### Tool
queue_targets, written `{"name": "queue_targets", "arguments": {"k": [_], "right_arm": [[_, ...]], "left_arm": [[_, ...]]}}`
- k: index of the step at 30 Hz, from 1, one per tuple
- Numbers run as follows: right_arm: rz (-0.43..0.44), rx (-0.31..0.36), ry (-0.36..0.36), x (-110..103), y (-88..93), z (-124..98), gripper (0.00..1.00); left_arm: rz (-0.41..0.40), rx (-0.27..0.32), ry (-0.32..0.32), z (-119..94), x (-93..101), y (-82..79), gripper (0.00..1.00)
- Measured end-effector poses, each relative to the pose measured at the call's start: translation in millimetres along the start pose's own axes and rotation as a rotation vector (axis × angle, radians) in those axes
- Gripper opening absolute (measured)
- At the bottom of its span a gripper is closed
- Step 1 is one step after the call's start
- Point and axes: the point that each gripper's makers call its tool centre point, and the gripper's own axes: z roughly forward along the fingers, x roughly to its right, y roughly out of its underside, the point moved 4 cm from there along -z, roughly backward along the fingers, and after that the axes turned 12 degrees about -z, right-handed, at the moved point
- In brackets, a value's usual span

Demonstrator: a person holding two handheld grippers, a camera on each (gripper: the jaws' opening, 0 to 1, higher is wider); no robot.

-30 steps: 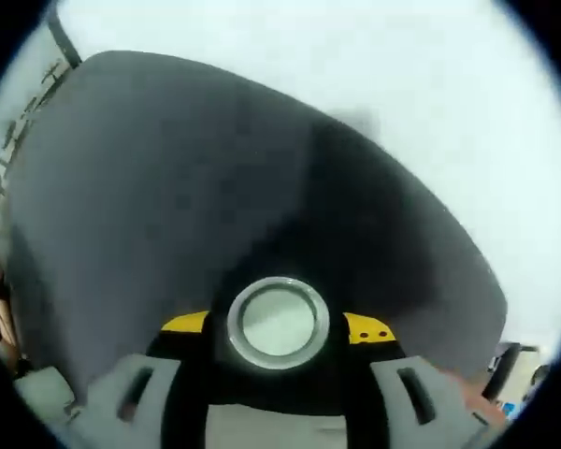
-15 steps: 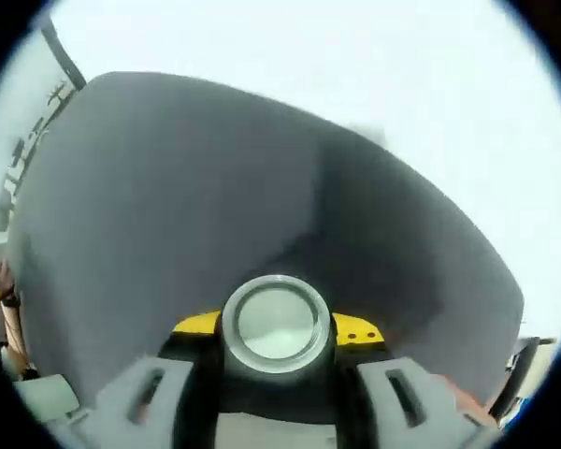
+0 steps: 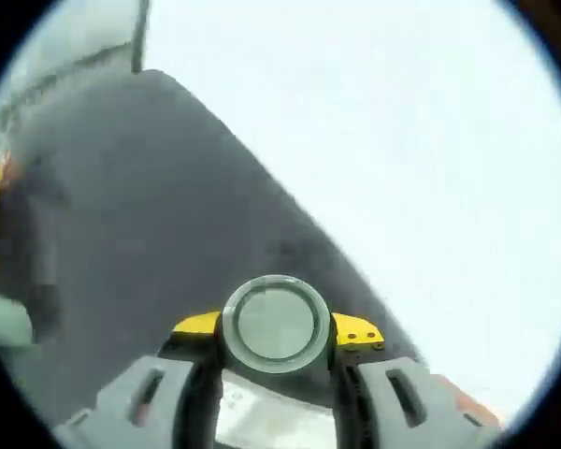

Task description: Assemble the cup parts correctly, then place the assembled cup into the box.

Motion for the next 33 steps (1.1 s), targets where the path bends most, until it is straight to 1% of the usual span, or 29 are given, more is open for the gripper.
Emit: {"name": "queue_targets", "arguments": {"k": [1,2,3,4,5,6,7,9,10,12,13,14,15,16,17,18,19,20,21,22,23,25,27,28,33], "right_arm": [[-0.004,-0.001,0.015,0,-0.8,-11,0.41],[-0.035,0.031,0.042,-2,-5.4,-21,0.41],[-0.083,0.054,0.086,-1,-9.2,-32,0.41],[-0.109,0.073,0.101,-2,-13.7,-41,0.41],[-0.114,0.087,0.104,-4,-15.9,-48,0.41],[-0.14,0.114,0.133,-3,-21.6,-58,0.41],[-0.181,0.128,0.165,-3,-25.1,-69,0.41],[-0.254,0.163,0.229,-11,-34.7,-92,0.41],[-0.296,0.189,0.263,-29,-40.2,-111,0.41],[-0.373,0.216,0.322,-36,-50.4,-133,0.41],[-0.391,0.235,0.331,-41,-54.3,-144,0.41],[-0.408,0.254,0.344,-42,-59.3,-154,0.41],[-0.431,0.269,0.367,-45,-63.1,-167,0.41],[-0.462,0.284,0.395,-46,-68.3,-180,0.41],[-0.478,0.29,0.408,-48,-70.3,-188,0.41],[-0.497,0.298,0.433,-55,-73.7,-204,0.41],[-0.522,0.32,0.463,-59,-77.7,-218,0.41],[-0.545,0.324,0.49,-60,-79.0,-228,0.41],[-0.56,0.322,0.504,-62,-79.6,-235,0.41],[-0.597,0.331,0.534,-67,-83.1,-249,0.41],[-0.616,0.331,0.552,-70,-84.6,-259,0.41],[-0.654,0.352,0.592,-77,-89.9,-278,0.41],[-0.663,0.354,0.601,-84,-91.2,-295,0.41],[-0.676,0.36,0.617,-87,-92.5,-302,0.41],[-0.724,0.37,0.649,-109,-95.9,-330,0.41]], "left_arm": [[-0.009,0.005,-0.016,-1,-1.5,-3.3,0.47],[-0.012,0.003,-0.049,-1,-3.3,-7.7,0.42],[0.012,-0.015,-0.089,0,-4.4,-11.1,0.39],[0.041,-0.022,-0.133,2,-4.8,-16.2,0.39],[0.072,-0.042,-0.149,6,0.0,-19.7,0.38],[0.095,-0.063,-0.157,10,5.8,-22.5,0.38],[0.094,-0.074,-0.15,16,14.1,-25.6,0.38],[0.082,-0.091,-0.126,31,33.0,-32.4,0.39],[0.086,-0.1,-0.128,39,40.8,-34.2,0.4],[0.127,-0.144,-0.148,52,54.4,-34.2,0.42],[0.136,-0.146,-0.148,57,60.3,-34.9,0.43],[0.138,-0.149,-0.149,65,69.1,-36.4,0.43],[0.138,-0.149,-0.149,71,77.9,-38.3,0.43],[0.143,-0.142,-0.14,77,87.3,-40.6,0.43],[0.131,-0.125,-0.139,84,95.8,-44.3,0.43],[0.131,-0.116,-0.138,90,104.9,-46.1,0.43],[0.135,-0.11,-0.132,95,113.8,-47.0,0.42],[0.14,-0.1,-0.139,104,124.9,-48.0,0.42],[0.152,-0.097,-0.137,107,130.6,-47.4,0.41],[0.162,-0.1,-0.127,115,142.0,-45.5,0.39],[0.183,-0.112,-0.103,119,151.9,-42.4,0.39],[0.204,-0.117,-0.097,127,167.0,-39.6,0.39],[0.222,-0.125,-0.086,132,178.2,-37.0,0.4],[0.226,-0.124,-0.08,135,184.5,-35.9,0.41],[0.254,-0.126,-0.06,145,213.1,-29.5,0.43]]}}
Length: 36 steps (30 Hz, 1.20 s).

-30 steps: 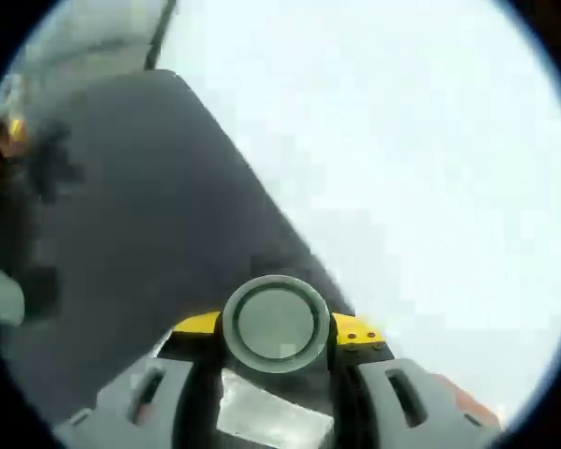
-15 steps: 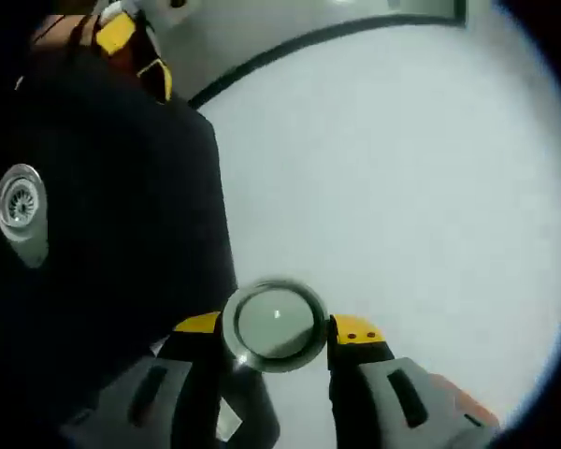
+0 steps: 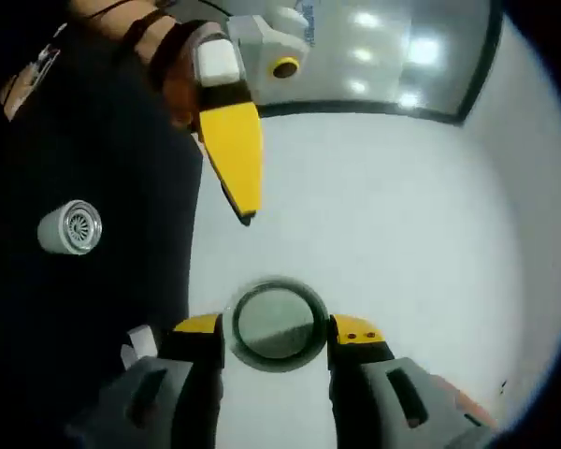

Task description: Assemble the cup parts correctly, then place the assembled cup into the box.

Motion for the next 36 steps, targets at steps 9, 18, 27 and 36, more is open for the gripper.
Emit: {"name": "queue_targets", "arguments": {"k": [9,18,27,36], "right_arm": [[-0.025,0.034,0.004,-4,-27.3,-22,0.41],[-0.031,0.031,0.015,-9,-38.1,-38,0.41],[-0.034,0.02,0.01,-14,-33.1,-43,0.41],[-0.027,0.041,0.032,-15,-28.3,-54,0.41]], "left_arm": [[0.063,-0.045,0.015,10,33.4,16.6,0.45],[0.132,-0.058,-0.026,15,40.5,25.4,0.31],[0.149,-0.083,-0.024,17,47.7,28.6,0.14],[0.184,-0.068,-0.017,21,53.4,30.5,0.11]]}}
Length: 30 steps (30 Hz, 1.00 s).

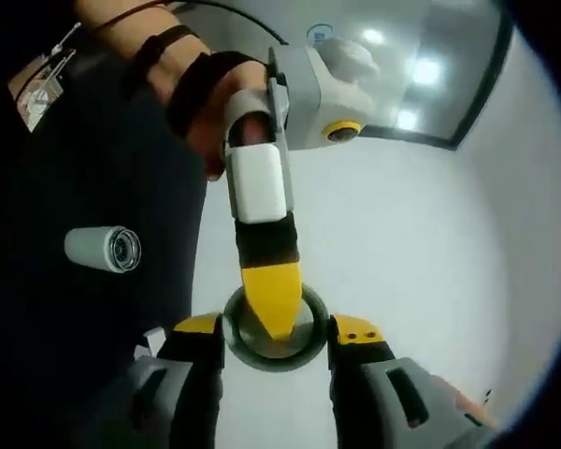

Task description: Assemble the cup parts correctly, then place the assembled cup into the box.

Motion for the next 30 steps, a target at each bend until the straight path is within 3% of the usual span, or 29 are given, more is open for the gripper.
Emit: {"name": "queue_targets", "arguments": {"k": [2,4,6,8,10,13,14,16,17,20,24,30], "right_arm": [[0.024,0.031,-0.025,-2,0.4,-2,0.42],[0.149,0.075,-0.108,-8,1.4,-6,0.49],[0.246,0.094,-0.158,-10,6.4,-11,0.64],[0.402,0.135,-0.241,-13,15.7,-20,0.64],[0.658,0.193,-0.288,-13,24.8,-28,0.62],[1.131,0.317,-0.438,-5,46.5,-42,0.61],[1.276,0.363,-0.506,-6,51.2,-46,0.59],[1.543,0.429,-0.616,-6,64.0,-50,0.53],[1.624,0.456,-0.623,-5,67.9,-50,0.53],[1.797,0.521,-0.695,-9,69.9,-50,0.58],[2.032,0.659,-0.883,-16,46.6,-57,0.76],[2.11,0.761,-0.94,-31,27.7,-56,0.73]], "left_arm": [[-0.004,-0.01,0.003,1,0.5,1.4,0.11],[0.01,-0.006,-0.007,1,-1.2,2.0,0.11],[0.006,0.0,-0.005,-2,-3.4,0.9,0.11],[0.035,0.012,-0.006,-7,-4.3,-0.9,0.11],[0.092,0.011,-0.001,-11,-3.9,-0.6,0.11],[0.228,0.009,0.003,-18,-0.8,3.5,0.11],[0.313,0.016,0.017,-19,2.3,5.2,0.11],[0.413,0.006,0.02,-20,8.9,12.4,0.11],[0.444,0.006,0.048,-20,15.3,15.8,0.11],[0.502,0.001,0.098,-20,32.2,22.7,0.11],[0.656,-0.034,0.096,-16,44.3,23.8,0.11],[0.738,-0.048,0.158,-15,68.9,22.3,0.11]]}}
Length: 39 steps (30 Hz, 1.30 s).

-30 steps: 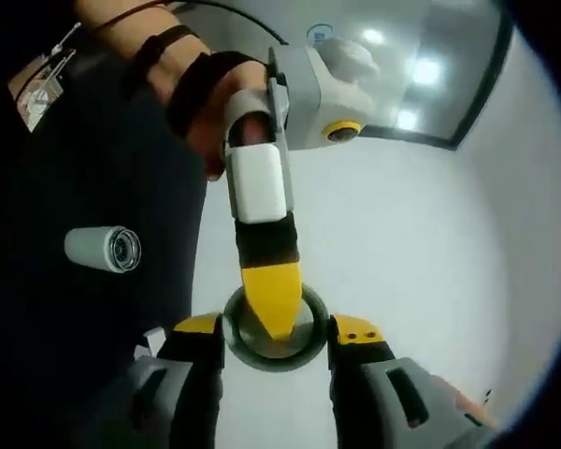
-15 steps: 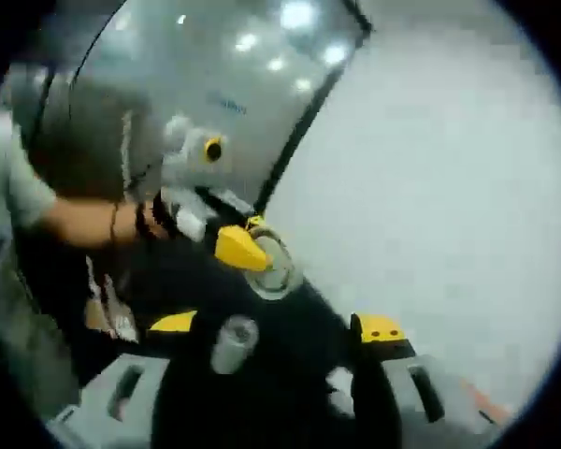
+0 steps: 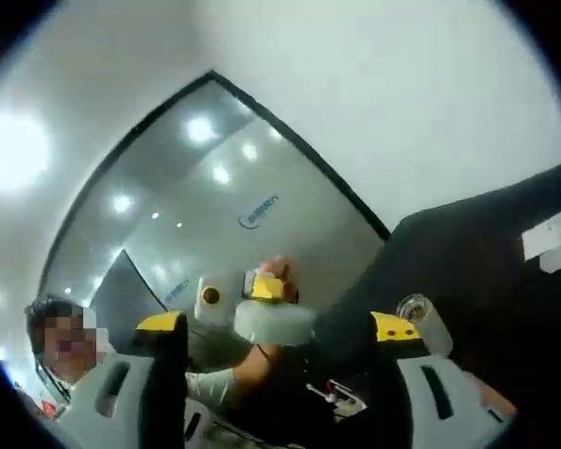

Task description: Assemble the cup parts correctly, then place the assembled cup into the box.

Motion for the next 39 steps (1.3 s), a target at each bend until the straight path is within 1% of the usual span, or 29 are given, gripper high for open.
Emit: {"name": "queue_targets", "arguments": {"k": [1,3,4,6,7,8,9,11,14,15,20,21,26,32,39], "right_arm": [[-0.001,0.001,0.0,0,4.4,3,0.72],[-0.016,-0.008,-0.016,-1,12.1,7,0.67],[-0.017,-0.009,-0.021,-1,15.0,9,0.65],[0.002,0.002,-0.058,-4,16.9,11,0.6],[0.012,0.008,-0.071,-1,12.5,9,0.59],[0.014,0.007,-0.07,0,13.5,11,0.59],[-0.003,-0.008,-0.072,-1,16.8,12,0.58],[-0.006,-0.028,-0.079,-4,24.7,15,0.56],[0.0,-0.03,-0.09,-5,28.0,17,0.53],[0.003,-0.031,-0.094,-4,26.6,16,0.52],[0.011,-0.029,-0.098,-5,32.7,17,0.49],[0.017,-0.027,-0.102,-1,26.9,14,0.48],[0.019,-0.034,-0.098,6,24.5,10,0.42],[0.014,-0.032,-0.101,3,30.4,11,0.42],[0.01,-0.012,-0.095,9,23.7,8,0.42]], "left_arm": [[0.003,-0.005,0.008,1,1.2,-1.2,0.11],[0.01,-0.01,0.032,2,1.5,-3.7,0.11],[0.014,-0.02,0.04,4,4.7,-2.3,0.11],[0.038,-0.049,0.045,7,6.2,1.4,0.11],[0.045,-0.058,0.044,7,6.0,2.3,0.11],[0.041,-0.059,0.05,7,6.5,2.8,0.11],[0.04,-0.059,0.053,8,6.9,3.3,0.11],[0.039,-0.068,0.058,10,7.0,5.4,0.11],[0.044,-0.084,0.067,11,7.6,8.3,0.11],[0.043,-0.089,0.073,12,8.0,9.1,0.11],[0.043,-0.095,0.086,14,10.8,9.7,0.11],[0.044,-0.098,0.088,14,10.6,10.0,0.11],[0.046,-0.105,0.09,16,10.1,11.5,0.11],[0.049,-0.116,0.098,16,11.9,13.0,0.11],[0.045,-0.117,0.094,16,11.5,14.3,0.11]]}}
